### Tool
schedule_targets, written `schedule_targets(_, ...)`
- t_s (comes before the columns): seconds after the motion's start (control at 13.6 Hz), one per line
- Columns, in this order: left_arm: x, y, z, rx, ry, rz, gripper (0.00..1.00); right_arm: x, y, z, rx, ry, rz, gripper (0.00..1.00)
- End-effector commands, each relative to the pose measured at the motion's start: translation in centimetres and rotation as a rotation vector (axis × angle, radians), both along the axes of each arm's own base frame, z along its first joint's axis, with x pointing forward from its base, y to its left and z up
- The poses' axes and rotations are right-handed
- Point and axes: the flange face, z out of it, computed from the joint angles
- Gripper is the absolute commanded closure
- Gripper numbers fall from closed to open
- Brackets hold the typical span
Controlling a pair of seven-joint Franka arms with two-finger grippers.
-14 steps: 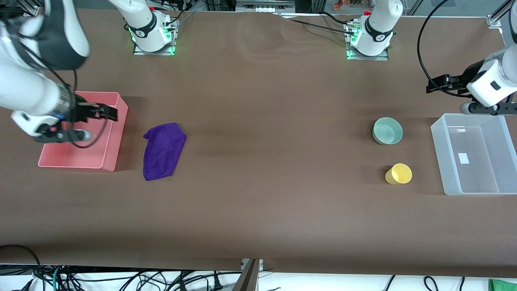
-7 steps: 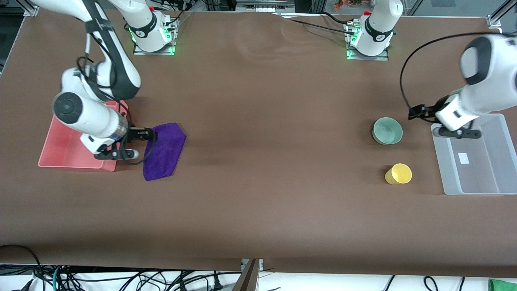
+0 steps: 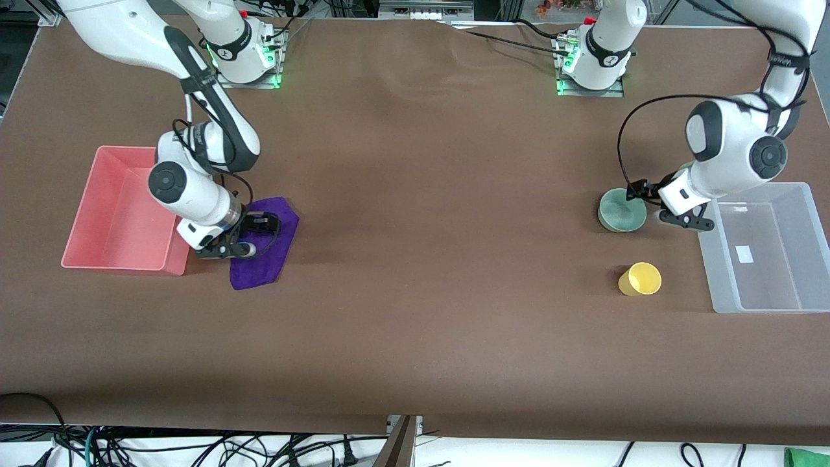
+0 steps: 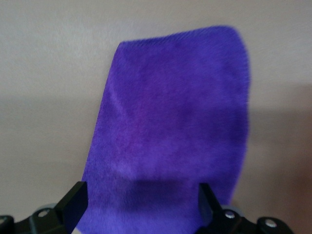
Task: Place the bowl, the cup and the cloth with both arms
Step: 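Reach the right gripper to the purple cloth while the left gripper reaches the bowl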
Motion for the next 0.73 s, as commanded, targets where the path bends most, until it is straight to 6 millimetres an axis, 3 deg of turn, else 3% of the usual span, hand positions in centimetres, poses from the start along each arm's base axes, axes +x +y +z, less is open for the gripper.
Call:
schedule_targets(0.0,0.5,0.9,-2.6,-0.012,-0.027,-0.017,0.19,-1.3,1.1,-1.8,0.008,-0.020,0.008,0.01)
schedule_targets(0.07,0.4,0.8,-3.3,-0.014,-0.018,-0.017,0.49,-1.5,1.2,-2.2,0.009,-0.023,0.009,0.23)
schedule_targets(0.15,0.4,0.8,-3.7,-0.013,-0.010,-0.006,0.76,-1.7,1.1,-2.5,0.008,-0.012,0.011,0.63)
schedule_targets(0.22,0.5,0.8,-3.7,-0.013,-0.010,-0.007,0.96,-1.7,1.1,-2.8,0.007,-0.006,0.012,0.86)
schedule_targets(0.29,0.6,0.8,-3.7,-0.013,-0.006,0.001,1.00,-1.8,1.1,-2.9,0.007,-0.003,0.013,1.00)
schedule_targets(0.51,1.2,1.1,-2.9,-0.013,-0.015,0.004,1.00,-1.6,1.1,-2.8,0.007,-0.005,0.017,1.00)
schedule_targets(0.66,2.5,1.5,-0.1,-0.026,0.008,0.007,1.00,-1.1,0.8,-1.7,-0.002,0.010,0.018,1.00)
